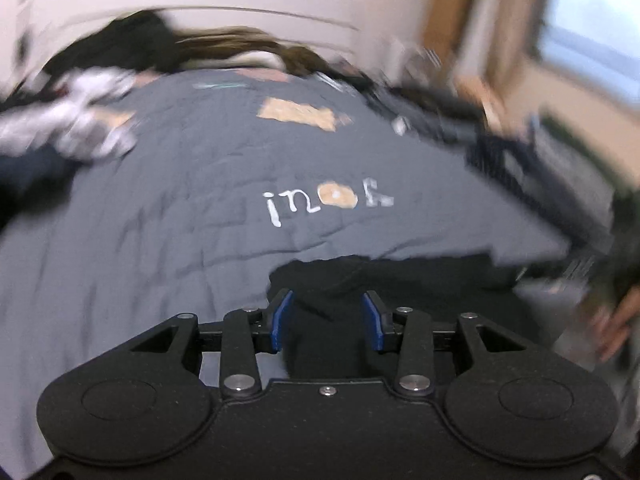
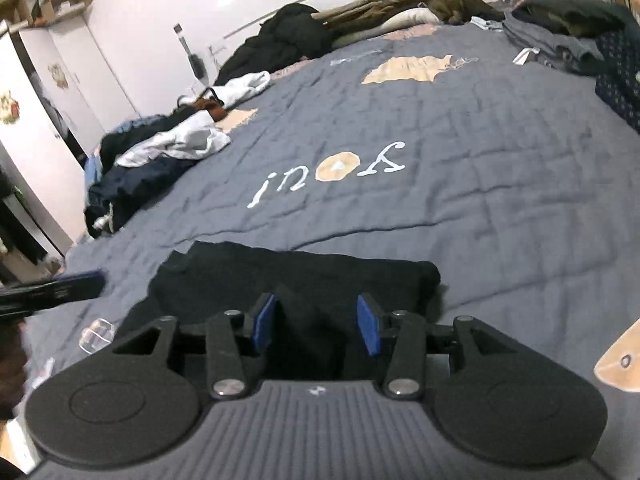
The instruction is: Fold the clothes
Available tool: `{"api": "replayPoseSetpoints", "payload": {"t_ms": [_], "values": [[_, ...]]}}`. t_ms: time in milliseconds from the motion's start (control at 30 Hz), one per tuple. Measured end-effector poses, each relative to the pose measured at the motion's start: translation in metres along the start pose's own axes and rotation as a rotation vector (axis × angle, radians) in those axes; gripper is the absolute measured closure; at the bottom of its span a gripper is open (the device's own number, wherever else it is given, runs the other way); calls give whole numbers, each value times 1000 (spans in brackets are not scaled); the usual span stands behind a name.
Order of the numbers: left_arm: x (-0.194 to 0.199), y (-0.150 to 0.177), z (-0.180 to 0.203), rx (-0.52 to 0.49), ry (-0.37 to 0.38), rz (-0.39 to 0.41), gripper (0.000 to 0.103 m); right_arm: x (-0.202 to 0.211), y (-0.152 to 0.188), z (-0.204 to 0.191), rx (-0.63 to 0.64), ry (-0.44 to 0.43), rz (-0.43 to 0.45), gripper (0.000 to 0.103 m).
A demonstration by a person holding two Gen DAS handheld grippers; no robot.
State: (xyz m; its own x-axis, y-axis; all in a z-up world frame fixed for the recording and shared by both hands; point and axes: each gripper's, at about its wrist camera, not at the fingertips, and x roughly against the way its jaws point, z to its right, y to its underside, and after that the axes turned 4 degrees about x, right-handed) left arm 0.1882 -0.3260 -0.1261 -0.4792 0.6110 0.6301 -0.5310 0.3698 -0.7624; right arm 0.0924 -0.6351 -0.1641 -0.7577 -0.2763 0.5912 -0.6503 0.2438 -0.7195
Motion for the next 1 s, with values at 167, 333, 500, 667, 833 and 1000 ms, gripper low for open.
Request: {"api": "replayPoseSetpoints", "payload": {"t_ms": [167, 333, 500, 667, 833, 1000], "values": [[-36, -24, -9, -156, 41, -113, 65, -1, -3, 4, -21, -43, 10, 57], [-66, -38, -25, -142, 125, -234, 64, -10, -1, 8, -64, -67, -29, 56], [-85, -35, -32, -147, 191, -316, 89, -15, 3, 6, -76, -78, -41, 61], [-75, -40, -36, -180, 178, -261, 98, -16, 3, 10, -151, -122, -27, 90], [-68, -52, -41, -158, 140, -168, 100, -6, -2, 3, -143, -119, 66, 91], [-94, -40, -38, -156, 90, -233, 93, -18, 1, 5, -113, -55, 12, 90]]}}
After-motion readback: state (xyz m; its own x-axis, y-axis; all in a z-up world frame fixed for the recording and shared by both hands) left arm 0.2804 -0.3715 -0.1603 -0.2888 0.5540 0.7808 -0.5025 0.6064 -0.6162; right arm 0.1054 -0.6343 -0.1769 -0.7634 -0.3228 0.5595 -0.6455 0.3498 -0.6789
